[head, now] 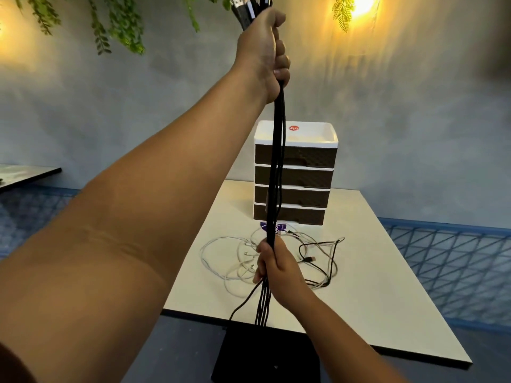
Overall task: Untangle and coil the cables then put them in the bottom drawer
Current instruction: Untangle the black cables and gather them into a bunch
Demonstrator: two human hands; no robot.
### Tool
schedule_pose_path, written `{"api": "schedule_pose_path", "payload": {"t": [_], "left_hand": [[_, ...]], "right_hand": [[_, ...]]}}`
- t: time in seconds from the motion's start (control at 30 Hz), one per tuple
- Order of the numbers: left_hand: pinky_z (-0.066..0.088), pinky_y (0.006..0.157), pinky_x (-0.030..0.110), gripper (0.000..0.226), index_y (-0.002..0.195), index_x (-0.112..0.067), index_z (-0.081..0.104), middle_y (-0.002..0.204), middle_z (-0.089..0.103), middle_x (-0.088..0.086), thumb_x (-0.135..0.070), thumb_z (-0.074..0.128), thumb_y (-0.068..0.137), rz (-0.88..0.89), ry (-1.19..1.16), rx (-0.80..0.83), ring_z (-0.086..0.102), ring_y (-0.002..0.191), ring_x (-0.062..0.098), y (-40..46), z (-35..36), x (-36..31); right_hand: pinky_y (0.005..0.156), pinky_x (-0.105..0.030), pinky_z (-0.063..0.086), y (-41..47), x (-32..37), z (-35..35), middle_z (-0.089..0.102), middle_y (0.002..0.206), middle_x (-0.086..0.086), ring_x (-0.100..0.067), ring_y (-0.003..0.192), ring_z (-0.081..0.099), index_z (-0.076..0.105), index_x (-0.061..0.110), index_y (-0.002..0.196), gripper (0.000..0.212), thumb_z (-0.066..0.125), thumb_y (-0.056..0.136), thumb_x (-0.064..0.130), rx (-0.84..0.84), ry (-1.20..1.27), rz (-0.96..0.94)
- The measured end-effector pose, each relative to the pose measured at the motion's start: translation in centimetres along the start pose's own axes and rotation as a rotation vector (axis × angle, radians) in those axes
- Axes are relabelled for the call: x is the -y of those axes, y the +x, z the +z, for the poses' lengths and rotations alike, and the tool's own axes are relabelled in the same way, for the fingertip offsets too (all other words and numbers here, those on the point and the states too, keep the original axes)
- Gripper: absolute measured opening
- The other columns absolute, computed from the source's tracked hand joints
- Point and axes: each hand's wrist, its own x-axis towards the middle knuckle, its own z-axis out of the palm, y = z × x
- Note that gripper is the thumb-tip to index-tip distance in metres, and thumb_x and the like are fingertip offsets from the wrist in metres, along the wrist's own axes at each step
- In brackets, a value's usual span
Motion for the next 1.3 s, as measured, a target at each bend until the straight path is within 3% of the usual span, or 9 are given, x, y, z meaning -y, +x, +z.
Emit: {"api": "schedule_pose_path", "payload": {"t": [0.17,0.33,0.47,0.6,0.7,0.87,0.97,1.1,1.3], "left_hand": [[0.010,0.041,0.021,0.043,0.058,-0.024,0.027,0.048,0.018,-0.007,-0.016,0.051,0.093,0.006,-0.002,-0.033,0.010,0.043,0.012,-0.3,-1.2,0.9],[0.010,0.041,0.021,0.042,0.059,-0.024,0.028,0.048,0.018,-0.007,-0.016,0.051,0.093,-0.022,-0.038,-0.025,0.010,0.043,0.012,-0.6,-2.4,2.2],[0.010,0.040,0.020,0.042,0.059,-0.024,0.028,0.047,0.017,-0.007,-0.016,0.051,0.093,-0.045,-0.040,-0.028,0.009,0.043,0.012,-0.8,-2.3,2.7],[0.011,0.039,0.020,0.039,0.061,-0.024,0.030,0.048,0.017,-0.007,-0.016,0.050,0.093,-0.017,-0.058,-0.055,0.009,0.043,0.012,-1.1,-1.9,2.2],[0.011,0.040,0.021,0.040,0.060,-0.024,0.029,0.050,0.017,-0.006,-0.016,0.050,0.093,0.015,-0.063,-0.078,0.009,0.045,0.012,-0.9,-2.3,1.3],[0.010,0.040,0.020,0.041,0.059,-0.025,0.028,0.050,0.016,-0.007,-0.017,0.051,0.092,-0.039,-0.036,-0.093,0.007,0.047,0.013,-1.1,-3.4,2.7],[0.011,0.038,0.019,0.042,0.058,-0.025,0.028,0.048,0.016,-0.007,-0.017,0.051,0.092,-0.065,-0.058,-0.096,0.008,0.044,0.012,-1.2,-3.9,3.8],[0.011,0.038,0.020,0.040,0.058,-0.025,0.031,0.047,0.018,-0.008,-0.018,0.050,0.092,-0.078,-0.085,-0.111,0.010,0.043,0.011,-1.1,-4.8,4.7],[0.014,0.036,0.020,0.038,0.059,-0.023,0.036,0.048,0.019,-0.008,-0.020,0.051,0.093,-0.117,-0.099,-0.109,0.011,0.044,0.010,0.9,-6.5,6.9]], "right_hand": [[0.086,-0.047,0.049,-1.5,-3.8,-0.4,0.062,0.072,0.006,-0.023,0.078,0.063,0.049,0.019,0.094,0.016,0.039,0.104,0.026,0.185,-0.150,0.181],[0.098,-0.030,0.046,0.3,-1.9,-3.7,0.061,0.122,0.005,-0.014,0.114,0.058,0.054,0.021,0.127,0.042,0.066,0.091,0.038,0.422,-0.358,0.361],[0.087,-0.025,0.051,2.1,2.6,-4.3,0.069,0.110,-0.004,-0.013,0.099,0.067,0.054,0.016,0.122,0.035,0.068,0.090,0.021,0.139,0.160,0.208],[0.084,-0.045,0.052,1.1,1.1,-2.1,0.057,0.072,0.003,-0.020,0.071,0.066,0.053,0.018,0.096,0.012,0.047,0.103,0.025,0.131,0.021,0.141],[0.063,-0.037,0.050,-1.5,-2.0,-1.0,0.048,0.069,0.004,-0.017,0.057,0.054,0.048,0.023,0.088,0.017,0.043,0.104,0.025,0.069,-0.087,0.159],[0.067,-0.031,0.045,-3.1,-5.1,-1.4,0.057,0.073,0.004,-0.012,0.068,0.062,0.051,0.024,0.090,0.013,0.047,0.101,0.031,0.168,-0.161,0.285],[0.078,-0.029,0.046,-3.0,-6.4,-2.9,0.065,0.093,0.004,-0.012,0.085,0.059,0.059,0.023,0.101,0.012,0.060,0.093,0.032,0.307,-0.274,0.406],[0.092,-0.033,0.052,-2.9,-7.4,-5.6,0.057,0.125,-0.001,-0.016,0.108,0.058,0.048,0.023,0.133,0.058,0.071,0.080,0.018,0.484,-0.486,0.513],[0.084,-0.026,0.050,-1.7,-7.9,-8.3,0.063,0.114,0.001,-0.014,0.098,0.060,0.057,0.021,0.127,0.045,0.064,0.086,0.005,0.339,-0.419,0.533]]}}
